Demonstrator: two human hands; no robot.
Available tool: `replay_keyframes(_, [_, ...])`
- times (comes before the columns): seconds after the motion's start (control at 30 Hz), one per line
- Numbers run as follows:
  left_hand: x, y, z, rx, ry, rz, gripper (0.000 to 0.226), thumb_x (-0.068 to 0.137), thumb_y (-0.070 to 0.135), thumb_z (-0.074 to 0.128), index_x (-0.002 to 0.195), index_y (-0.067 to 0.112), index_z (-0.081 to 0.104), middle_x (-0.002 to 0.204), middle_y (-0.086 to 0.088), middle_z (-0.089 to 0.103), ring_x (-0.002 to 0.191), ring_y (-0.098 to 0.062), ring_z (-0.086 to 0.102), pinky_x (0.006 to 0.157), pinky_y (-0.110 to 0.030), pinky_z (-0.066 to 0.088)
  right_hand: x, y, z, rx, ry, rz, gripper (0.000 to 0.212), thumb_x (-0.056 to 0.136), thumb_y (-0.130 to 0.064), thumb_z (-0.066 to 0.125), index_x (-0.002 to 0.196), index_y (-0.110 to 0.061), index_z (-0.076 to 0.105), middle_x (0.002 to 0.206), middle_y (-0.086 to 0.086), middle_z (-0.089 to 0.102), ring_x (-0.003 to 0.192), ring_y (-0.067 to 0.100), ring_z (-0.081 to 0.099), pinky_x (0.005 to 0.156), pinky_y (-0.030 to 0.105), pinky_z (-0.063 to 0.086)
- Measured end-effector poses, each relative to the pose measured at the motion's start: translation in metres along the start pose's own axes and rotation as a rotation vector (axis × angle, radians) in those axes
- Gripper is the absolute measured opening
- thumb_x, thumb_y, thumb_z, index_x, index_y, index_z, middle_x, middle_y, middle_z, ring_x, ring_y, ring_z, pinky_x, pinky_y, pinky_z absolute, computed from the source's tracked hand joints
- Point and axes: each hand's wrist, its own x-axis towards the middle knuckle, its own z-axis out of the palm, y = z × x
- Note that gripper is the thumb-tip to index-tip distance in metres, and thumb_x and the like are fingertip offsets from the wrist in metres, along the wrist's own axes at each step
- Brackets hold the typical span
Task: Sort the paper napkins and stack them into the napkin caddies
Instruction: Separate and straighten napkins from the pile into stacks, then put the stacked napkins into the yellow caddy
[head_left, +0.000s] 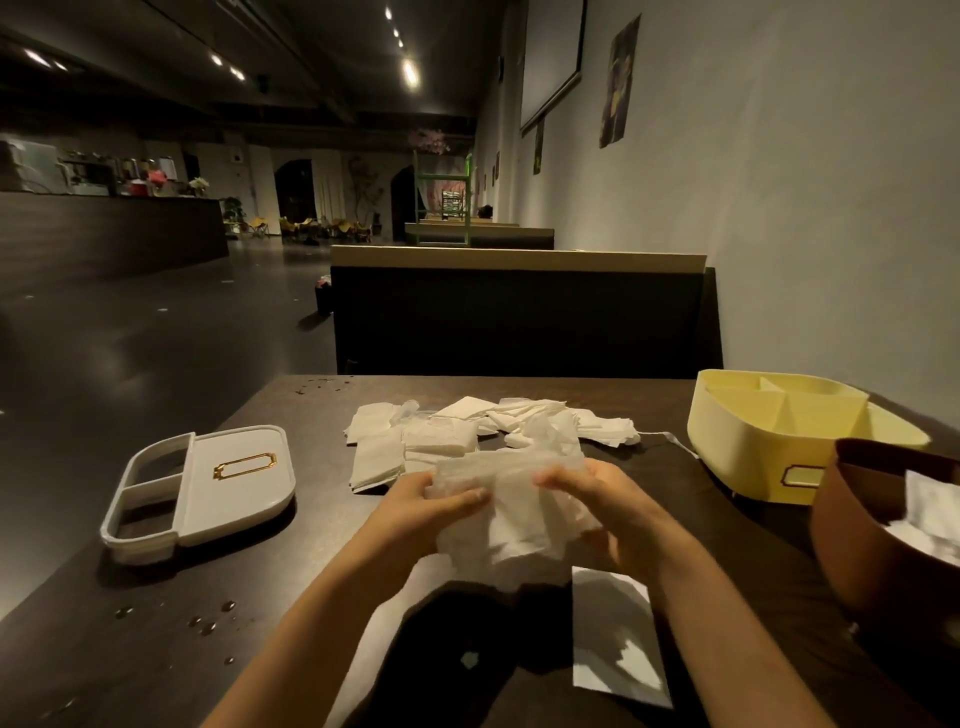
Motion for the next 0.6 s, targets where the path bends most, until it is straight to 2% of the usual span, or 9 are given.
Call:
replay_keyframes(0.07, [0.007,0.008,0.006,-0.002,-0.029,-0.047,0.012,0.082,0.013,0.067,0.093,0.010,0.065,0.077,-0.002,0.074,0.070,-0.013,0.071,0.070,-0.033,0.058,-0.008,-0.009,-0.015,-0.013,-0.010,0.002,0.026,0.080,-0.014,0.069,0.103,-0.004,0.063,0.096,0.009,0.065,0.083,0.018,0.060,0.061,0.027,0.051])
replay_keyframes(0.17, [0.021,0.022,0.027,0.027,-0.094,-0.062,0.012,0.085,0.017,0.063,0.093,0.008,0.064,0.083,-0.006,0.068,0.071,-0.014,0.068,0.067,-0.029,0.057,-0.013,-0.024,-0.038,-0.055,0.078,0.025,0.011,0.081,-0.009,0.069,0.089,-0.007,0.063,0.092,0.008,0.065,0.080,0.016,0.060,0.058,0.026,0.051])
replay_keyframes(0.27, [0.042,0.037,0.059,0.096,-0.162,-0.018,0.011,0.089,0.021,0.059,0.093,0.012,0.063,0.091,-0.007,0.062,0.080,-0.016,0.060,0.065,-0.021,0.055,-0.015,-0.044,-0.069,-0.127,0.191,0.061,0.022,0.080,-0.016,0.072,0.097,-0.006,0.061,0.095,0.009,0.062,0.082,0.019,0.059,0.052,0.023,0.052])
replay_keyframes(0.33, [0.061,0.046,0.080,0.112,-0.175,-0.023,0.013,0.088,0.025,0.061,0.094,0.013,0.062,0.094,-0.008,0.060,0.081,-0.016,0.059,0.066,-0.020,0.055,-0.016,-0.058,-0.091,-0.136,0.265,0.066,0.032,0.078,-0.017,0.073,0.104,-0.003,0.060,0.098,0.010,0.061,0.084,0.022,0.060,0.057,0.027,0.055])
replay_keyframes(0.47, [0.118,0.065,0.132,0.095,-0.259,-0.090,0.037,0.081,0.033,0.069,0.107,0.009,0.062,0.110,-0.016,0.059,0.088,-0.023,0.064,0.074,-0.030,0.057,-0.016,-0.088,-0.150,-0.014,0.376,0.087,0.033,0.079,-0.011,0.072,0.107,-0.001,0.058,0.094,0.012,0.061,0.078,0.022,0.062,0.049,0.028,0.055])
replay_keyframes(0.53, [0.143,0.075,0.164,0.032,-0.281,-0.140,0.032,0.080,0.029,0.071,0.103,0.008,0.063,0.112,-0.018,0.060,0.093,-0.027,0.065,0.079,-0.037,0.058,-0.015,-0.100,-0.179,-0.008,0.417,0.111,0.035,0.080,-0.009,0.070,0.110,0.001,0.055,0.088,0.013,0.059,0.073,0.023,0.061,0.050,0.029,0.054])
replay_keyframes(0.6, [0.163,0.084,0.201,0.011,-0.310,-0.211,0.028,0.082,0.026,0.071,0.102,0.007,0.062,0.107,-0.017,0.060,0.091,-0.027,0.064,0.075,-0.037,0.058,-0.011,-0.105,-0.213,-0.030,0.481,0.133,0.037,0.081,-0.009,0.070,0.112,0.000,0.052,0.086,0.014,0.057,0.071,0.023,0.059,0.045,0.029,0.055])
